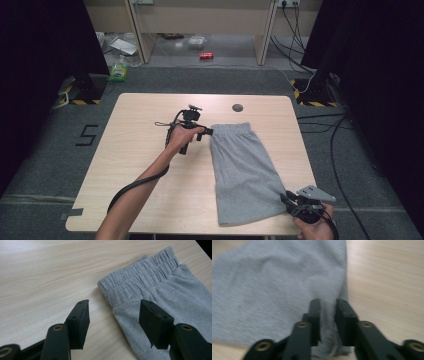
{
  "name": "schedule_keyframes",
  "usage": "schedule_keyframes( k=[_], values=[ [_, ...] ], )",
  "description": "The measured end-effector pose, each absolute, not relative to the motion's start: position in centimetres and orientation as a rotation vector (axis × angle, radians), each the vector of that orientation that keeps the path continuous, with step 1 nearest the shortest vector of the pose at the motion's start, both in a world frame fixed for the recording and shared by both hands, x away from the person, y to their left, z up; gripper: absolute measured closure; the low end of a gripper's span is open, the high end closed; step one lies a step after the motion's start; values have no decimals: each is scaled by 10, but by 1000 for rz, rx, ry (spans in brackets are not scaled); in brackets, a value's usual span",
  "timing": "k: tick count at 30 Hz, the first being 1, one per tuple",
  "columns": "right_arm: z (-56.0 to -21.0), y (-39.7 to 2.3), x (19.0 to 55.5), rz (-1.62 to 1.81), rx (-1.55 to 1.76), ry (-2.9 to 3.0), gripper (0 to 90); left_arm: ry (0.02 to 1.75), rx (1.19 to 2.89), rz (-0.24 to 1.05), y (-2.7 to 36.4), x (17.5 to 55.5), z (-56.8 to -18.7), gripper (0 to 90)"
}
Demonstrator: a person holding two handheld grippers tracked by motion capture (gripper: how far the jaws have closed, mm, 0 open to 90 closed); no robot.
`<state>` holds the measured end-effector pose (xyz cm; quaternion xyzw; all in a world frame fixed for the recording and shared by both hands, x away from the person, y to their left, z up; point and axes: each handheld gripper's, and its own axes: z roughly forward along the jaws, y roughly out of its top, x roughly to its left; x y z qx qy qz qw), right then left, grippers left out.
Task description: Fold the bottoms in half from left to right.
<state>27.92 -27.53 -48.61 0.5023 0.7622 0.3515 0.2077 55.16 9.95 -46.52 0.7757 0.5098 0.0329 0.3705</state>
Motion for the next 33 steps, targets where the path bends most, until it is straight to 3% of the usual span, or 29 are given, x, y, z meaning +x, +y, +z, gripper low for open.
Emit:
schedule_keyframes(
  k=[3,7,14,17,21,27,29,33],
  values=[
    [-491,-285,283,922,1405,2109,874,1306,1991,77,100,551,-468,410],
    [-498,-297,282,806,1403,2099,887,1313,1994,68,102,552,-471,409],
    [-485,-293,274,1033,1463,2005,658,1315,1989,82,104,552,-467,407],
    [-496,-284,278,1017,1472,2080,643,1318,1986,81,104,551,-467,406],
    [-504,-287,281,982,1454,2129,820,1320,1987,76,104,551,-470,400],
    [-504,-291,280,947,1443,2135,836,1325,1981,69,104,550,-473,398],
    [-502,-291,280,938,1455,2112,796,1322,1982,68,104,550,-474,398],
    [-497,-288,278,917,1476,2047,623,1324,1984,67,101,551,-475,398]
  ],
)
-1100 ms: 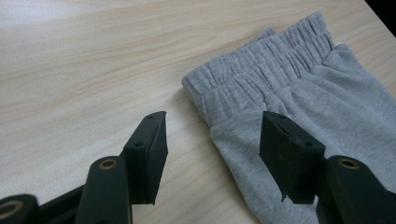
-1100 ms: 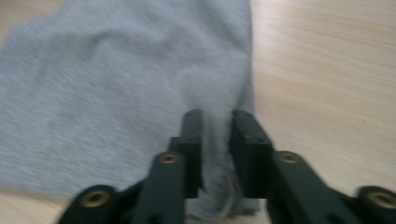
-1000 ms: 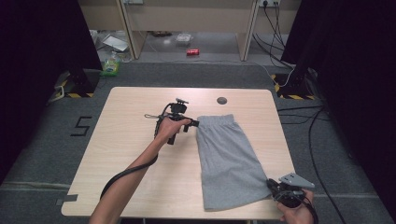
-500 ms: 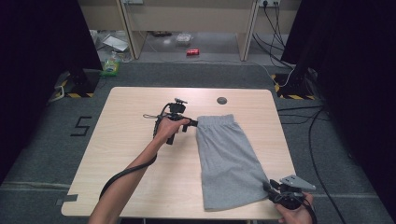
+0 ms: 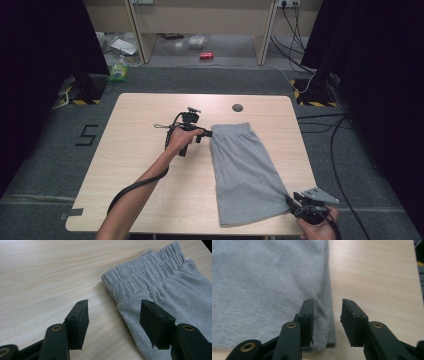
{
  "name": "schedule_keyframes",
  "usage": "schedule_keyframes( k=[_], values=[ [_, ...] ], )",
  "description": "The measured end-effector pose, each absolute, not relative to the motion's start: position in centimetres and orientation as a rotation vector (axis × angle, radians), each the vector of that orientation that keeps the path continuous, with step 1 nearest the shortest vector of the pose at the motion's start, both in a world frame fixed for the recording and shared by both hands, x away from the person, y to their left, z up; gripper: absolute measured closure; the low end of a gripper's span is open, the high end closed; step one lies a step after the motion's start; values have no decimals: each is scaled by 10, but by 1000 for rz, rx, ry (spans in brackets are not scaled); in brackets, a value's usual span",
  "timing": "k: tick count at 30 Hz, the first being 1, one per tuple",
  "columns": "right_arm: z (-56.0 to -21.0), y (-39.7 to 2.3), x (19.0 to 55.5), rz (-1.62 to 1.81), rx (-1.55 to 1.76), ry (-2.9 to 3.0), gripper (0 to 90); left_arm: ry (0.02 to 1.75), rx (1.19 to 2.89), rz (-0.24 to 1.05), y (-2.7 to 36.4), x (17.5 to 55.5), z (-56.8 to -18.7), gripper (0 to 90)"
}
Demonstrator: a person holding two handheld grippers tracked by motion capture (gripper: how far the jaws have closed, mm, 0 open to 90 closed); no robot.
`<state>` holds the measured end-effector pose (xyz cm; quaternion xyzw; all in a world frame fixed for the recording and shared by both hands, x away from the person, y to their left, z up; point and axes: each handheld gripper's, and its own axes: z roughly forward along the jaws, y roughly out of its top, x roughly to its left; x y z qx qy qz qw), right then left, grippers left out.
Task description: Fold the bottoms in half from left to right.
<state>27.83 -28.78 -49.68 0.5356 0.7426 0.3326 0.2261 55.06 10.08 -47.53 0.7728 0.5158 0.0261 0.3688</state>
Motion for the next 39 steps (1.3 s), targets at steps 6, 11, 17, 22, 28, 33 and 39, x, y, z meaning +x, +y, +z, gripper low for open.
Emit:
schedule_keyframes(
  k=[6,11,17,22,28,33,39],
  values=[
    [-482,-268,274,981,1401,2050,556,1311,1999,64,93,549,-477,406],
    [-476,-253,271,1025,1348,2082,549,1307,2021,75,87,547,-481,446],
    [-475,-233,267,1054,1296,2144,535,1297,2043,97,77,546,-485,488],
    [-477,-213,265,1070,1234,2208,527,1294,2083,114,66,545,-491,505],
    [-478,-191,261,1103,1178,2267,509,1281,2122,165,58,545,-493,600],
    [-483,-170,258,1132,1116,2332,483,1265,2148,206,58,545,-493,689],
    [-489,-145,256,1165,1055,2407,472,1253,2153,241,57,547,-494,730]
  ],
)
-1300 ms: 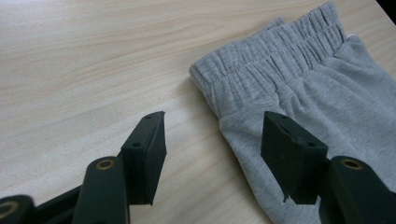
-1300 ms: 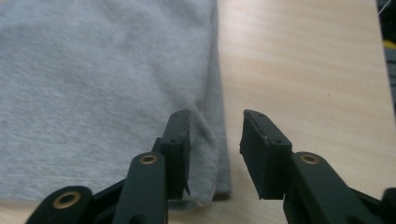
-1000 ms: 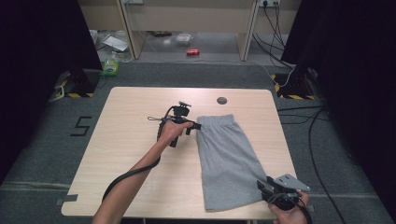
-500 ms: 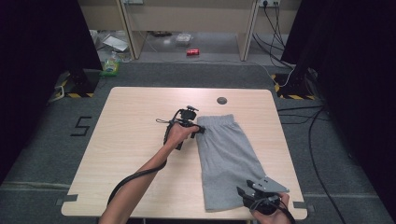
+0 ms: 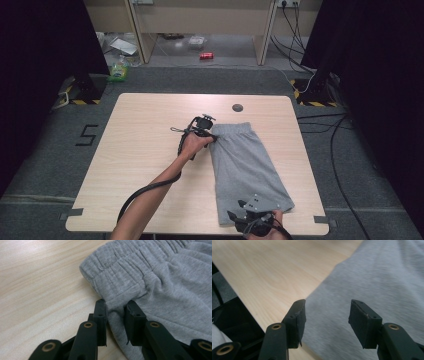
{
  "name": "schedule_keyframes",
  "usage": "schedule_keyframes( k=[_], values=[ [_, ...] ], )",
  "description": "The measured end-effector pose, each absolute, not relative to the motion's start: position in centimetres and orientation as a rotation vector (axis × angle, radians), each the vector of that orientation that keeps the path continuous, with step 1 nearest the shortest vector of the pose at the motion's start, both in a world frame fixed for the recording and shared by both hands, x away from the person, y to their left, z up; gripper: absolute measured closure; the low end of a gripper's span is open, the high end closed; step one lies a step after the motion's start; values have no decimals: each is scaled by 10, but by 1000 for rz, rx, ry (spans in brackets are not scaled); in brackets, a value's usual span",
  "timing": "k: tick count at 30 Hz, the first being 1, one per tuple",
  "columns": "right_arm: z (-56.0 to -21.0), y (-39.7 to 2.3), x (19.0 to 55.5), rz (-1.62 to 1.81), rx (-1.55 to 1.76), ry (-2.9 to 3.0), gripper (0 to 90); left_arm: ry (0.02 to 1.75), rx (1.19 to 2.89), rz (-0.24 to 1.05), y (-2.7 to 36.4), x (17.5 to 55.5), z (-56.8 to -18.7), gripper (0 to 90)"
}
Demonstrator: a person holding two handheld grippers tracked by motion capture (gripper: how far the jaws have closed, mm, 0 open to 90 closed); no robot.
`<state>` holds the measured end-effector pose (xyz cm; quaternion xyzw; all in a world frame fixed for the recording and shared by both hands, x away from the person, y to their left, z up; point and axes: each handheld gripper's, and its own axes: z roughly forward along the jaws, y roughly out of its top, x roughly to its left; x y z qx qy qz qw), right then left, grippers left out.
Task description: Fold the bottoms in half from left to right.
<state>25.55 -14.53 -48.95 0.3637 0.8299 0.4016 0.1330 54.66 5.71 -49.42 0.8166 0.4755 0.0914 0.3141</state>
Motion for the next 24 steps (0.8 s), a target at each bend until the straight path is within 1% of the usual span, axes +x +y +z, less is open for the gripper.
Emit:
schedule_keyframes(
  k=[7,10,13,15,18,20,21,24],
  values=[
    [-498,-118,254,1155,972,2493,453,1240,2169,249,57,548,-494,735],
    [-504,-110,255,1107,952,2513,440,1235,2173,250,57,548,-494,735],
    [-510,-107,255,1058,930,2527,448,1232,2177,250,57,549,-494,735],
    [-511,-107,255,1041,894,2518,501,1230,2178,256,57,549,-494,735],
    [-510,-106,255,1028,889,2509,674,1223,2188,263,57,549,-494,736],
    [-509,-107,256,1015,875,2506,771,1221,2194,260,57,550,-493,744],
    [-509,-107,257,1009,871,2501,790,1218,2195,258,57,550,-493,753],
    [-510,-105,260,1045,888,2507,808,1204,2206,263,62,551,-493,767]
  ],
)
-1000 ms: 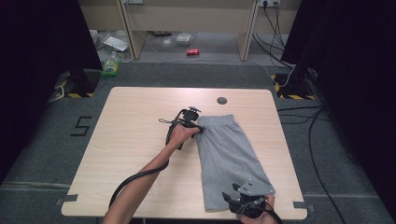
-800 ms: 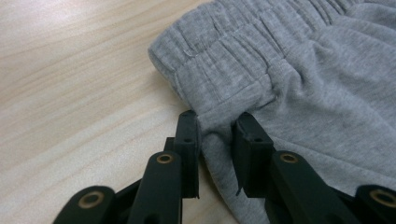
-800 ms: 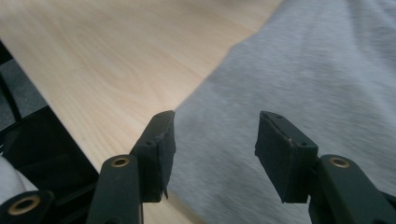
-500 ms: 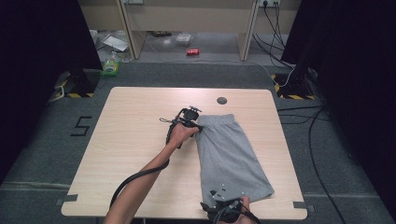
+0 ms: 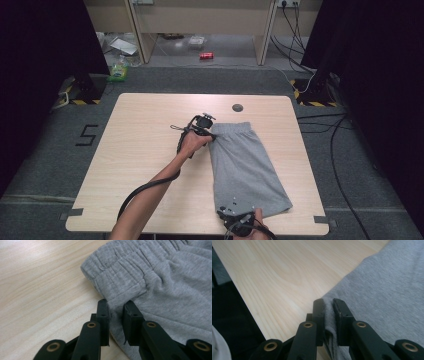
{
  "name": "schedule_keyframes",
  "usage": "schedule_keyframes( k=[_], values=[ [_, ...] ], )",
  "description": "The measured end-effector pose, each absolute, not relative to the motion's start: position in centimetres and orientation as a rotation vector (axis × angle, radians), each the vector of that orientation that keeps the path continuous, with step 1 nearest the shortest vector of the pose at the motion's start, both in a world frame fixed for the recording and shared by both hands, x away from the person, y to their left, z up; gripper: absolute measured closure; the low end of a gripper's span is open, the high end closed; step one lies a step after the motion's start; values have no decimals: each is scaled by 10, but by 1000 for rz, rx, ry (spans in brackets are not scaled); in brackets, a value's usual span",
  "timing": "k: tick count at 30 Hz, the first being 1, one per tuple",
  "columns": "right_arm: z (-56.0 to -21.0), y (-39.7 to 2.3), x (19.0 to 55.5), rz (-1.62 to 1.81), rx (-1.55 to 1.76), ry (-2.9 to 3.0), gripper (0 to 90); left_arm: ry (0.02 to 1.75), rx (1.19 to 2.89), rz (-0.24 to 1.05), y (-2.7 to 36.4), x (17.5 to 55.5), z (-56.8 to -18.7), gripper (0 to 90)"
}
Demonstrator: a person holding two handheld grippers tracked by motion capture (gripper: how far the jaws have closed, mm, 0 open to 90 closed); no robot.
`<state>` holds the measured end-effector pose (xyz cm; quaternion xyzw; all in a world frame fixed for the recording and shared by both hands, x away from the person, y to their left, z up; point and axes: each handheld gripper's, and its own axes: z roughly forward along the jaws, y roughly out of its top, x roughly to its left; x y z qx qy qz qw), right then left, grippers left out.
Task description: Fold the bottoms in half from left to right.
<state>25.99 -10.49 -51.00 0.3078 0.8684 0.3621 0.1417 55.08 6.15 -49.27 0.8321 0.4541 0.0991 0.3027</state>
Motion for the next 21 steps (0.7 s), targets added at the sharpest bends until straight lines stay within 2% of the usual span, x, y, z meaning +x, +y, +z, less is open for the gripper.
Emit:
schedule_keyframes(
  k=[4,13,21],
  values=[
    [-511,-91,266,1105,883,2536,811,1203,2224,292,77,553,-492,773],
    [-511,-31,280,1208,811,2634,811,1223,2242,330,132,551,-490,773],
    [-511,15,289,1256,759,2692,811,1244,2229,320,166,550,-490,773]
  ],
)
